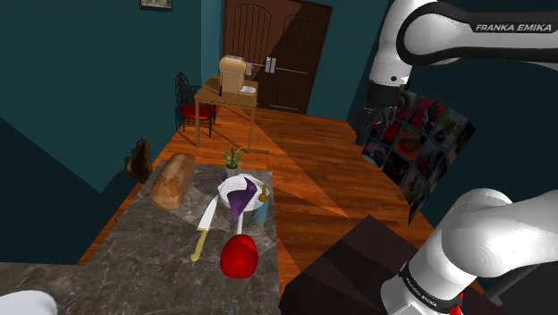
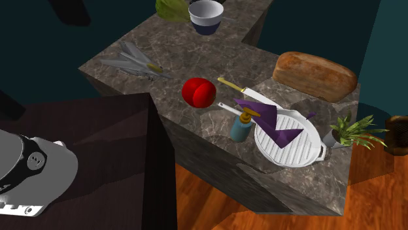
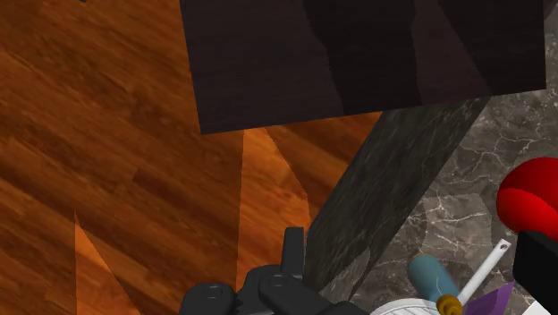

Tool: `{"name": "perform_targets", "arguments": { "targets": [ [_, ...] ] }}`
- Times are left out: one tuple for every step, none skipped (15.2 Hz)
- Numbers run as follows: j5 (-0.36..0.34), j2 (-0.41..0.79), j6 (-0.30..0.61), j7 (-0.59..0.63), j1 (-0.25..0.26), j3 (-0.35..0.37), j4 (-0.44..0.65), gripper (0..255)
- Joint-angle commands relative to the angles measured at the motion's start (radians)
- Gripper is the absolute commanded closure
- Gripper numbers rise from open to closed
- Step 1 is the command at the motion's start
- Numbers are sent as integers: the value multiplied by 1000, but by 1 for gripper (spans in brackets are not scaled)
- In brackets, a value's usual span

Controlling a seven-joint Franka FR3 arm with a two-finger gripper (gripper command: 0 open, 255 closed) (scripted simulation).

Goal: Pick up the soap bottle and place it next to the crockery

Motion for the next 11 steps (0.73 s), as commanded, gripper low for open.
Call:
{"name": "perform_targets", "arguments": {
  "targets": [
    [0,0,0,0,0,0,0,0],
    [0,9,45,-14,6,-6,-25,0],
    [-1,20,90,-28,11,-12,-49,0],
    [-1,33,135,-43,17,-18,-72,0],
    [-1,49,181,-57,23,-24,-93,0],
    [0,66,228,-71,30,-31,-112,0],
    [1,85,275,-86,37,-37,-130,0],
    [2,106,322,-101,43,-43,-147,0],
    [4,130,370,-116,51,-49,-161,0],
    [6,155,418,-132,58,-56,-174,0],
    [9,183,466,-148,66,-62,-185,0]
  ]
}}
